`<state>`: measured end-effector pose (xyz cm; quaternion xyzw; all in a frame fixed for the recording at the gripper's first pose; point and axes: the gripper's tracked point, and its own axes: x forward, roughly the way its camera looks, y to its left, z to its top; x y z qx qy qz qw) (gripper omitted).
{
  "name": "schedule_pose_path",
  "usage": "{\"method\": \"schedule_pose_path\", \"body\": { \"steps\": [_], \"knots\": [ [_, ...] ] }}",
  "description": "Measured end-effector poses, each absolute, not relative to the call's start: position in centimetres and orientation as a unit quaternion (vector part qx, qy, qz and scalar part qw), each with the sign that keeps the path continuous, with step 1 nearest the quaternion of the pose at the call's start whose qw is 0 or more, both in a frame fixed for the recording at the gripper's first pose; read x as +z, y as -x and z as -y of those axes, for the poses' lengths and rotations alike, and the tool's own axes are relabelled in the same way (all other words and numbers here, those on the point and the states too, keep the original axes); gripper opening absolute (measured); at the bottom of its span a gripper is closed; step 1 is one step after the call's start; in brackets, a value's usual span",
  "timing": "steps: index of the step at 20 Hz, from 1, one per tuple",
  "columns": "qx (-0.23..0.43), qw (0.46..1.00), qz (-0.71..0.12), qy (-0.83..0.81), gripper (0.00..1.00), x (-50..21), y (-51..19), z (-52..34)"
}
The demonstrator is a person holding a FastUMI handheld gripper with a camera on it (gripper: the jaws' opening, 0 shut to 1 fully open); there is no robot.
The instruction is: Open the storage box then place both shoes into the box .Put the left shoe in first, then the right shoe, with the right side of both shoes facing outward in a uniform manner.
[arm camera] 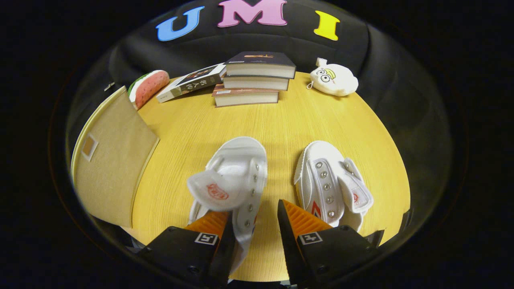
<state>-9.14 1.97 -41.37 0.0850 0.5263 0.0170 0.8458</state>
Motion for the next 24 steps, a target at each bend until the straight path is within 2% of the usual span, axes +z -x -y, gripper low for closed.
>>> {"method": "schedule_pose_path", "body": {
  "steps": [1,3,4,6,10,16,24],
  "knots": [
    [0.019,0.843,-0.525,-0.118,0.57,-41.3,8.8,-2.6],
    [0.005,0.839,-0.521,-0.158,0.27,-41.6,8.8,-2.9],
    [-0.005,0.834,-0.524,-0.173,0.18,-41.7,8.7,-2.6],
    [-0.015,0.816,-0.539,-0.208,0.09,-41.4,8.7,-2.7],
    [-0.016,0.821,-0.522,-0.231,0.08,-37.8,7.8,-2.5],
    [-0.017,0.817,-0.494,-0.298,0.07,-28.6,5.4,-4.7],
    [0.048,0.805,-0.501,-0.315,0.07,-17.4,1.7,-14.7]
  ]
}}
